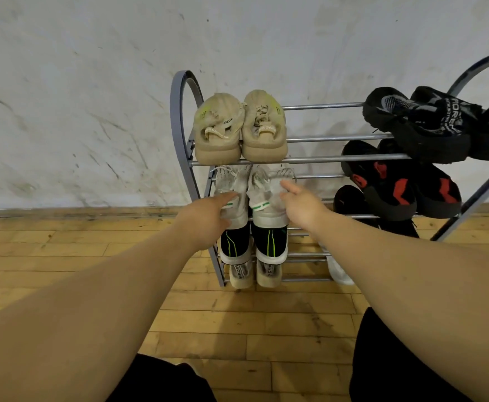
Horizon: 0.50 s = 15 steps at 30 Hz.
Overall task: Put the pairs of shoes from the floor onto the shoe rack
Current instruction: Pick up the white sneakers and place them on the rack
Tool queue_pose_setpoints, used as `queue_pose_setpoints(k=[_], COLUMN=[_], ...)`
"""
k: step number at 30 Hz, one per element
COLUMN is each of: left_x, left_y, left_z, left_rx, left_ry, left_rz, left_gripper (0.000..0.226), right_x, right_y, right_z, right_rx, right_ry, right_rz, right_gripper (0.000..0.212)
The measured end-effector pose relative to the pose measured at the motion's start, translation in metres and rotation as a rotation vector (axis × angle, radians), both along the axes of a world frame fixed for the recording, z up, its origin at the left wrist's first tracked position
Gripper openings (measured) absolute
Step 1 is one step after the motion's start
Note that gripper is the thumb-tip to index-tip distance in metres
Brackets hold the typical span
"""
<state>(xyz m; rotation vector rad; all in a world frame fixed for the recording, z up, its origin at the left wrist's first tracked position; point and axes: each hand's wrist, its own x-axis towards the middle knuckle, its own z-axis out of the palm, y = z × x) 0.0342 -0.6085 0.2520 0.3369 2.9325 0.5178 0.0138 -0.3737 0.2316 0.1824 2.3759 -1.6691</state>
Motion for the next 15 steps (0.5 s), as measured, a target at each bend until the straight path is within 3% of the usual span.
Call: queue_pose_setpoints(k=[3, 7, 15], left_x=[0.0017, 0.0032, 0.0061], left_y=[-0.0018, -0.0020, -0.0043], left_z=[-0.0010, -0.0012, -0.0056], left_rx=[0.038, 0.014, 0.052], left_ry=[-0.008, 0.011, 0.048], left_rz=[0.003, 0.006, 0.026], left_gripper=[0.067, 0.068, 0.070], right_x=[-0.0029, 0.0002, -0.0018], right_y=[-0.0084, -0.0073, -0.0078], right_z=[0.0009, 0.0022, -0.0026], right_rx=[0.056, 0.418, 0.432], right_ry=[-0.026, 0.025, 0.212], right_rz=[0.050, 0.275, 0.263], right_gripper=[0.081, 0.121, 0.104])
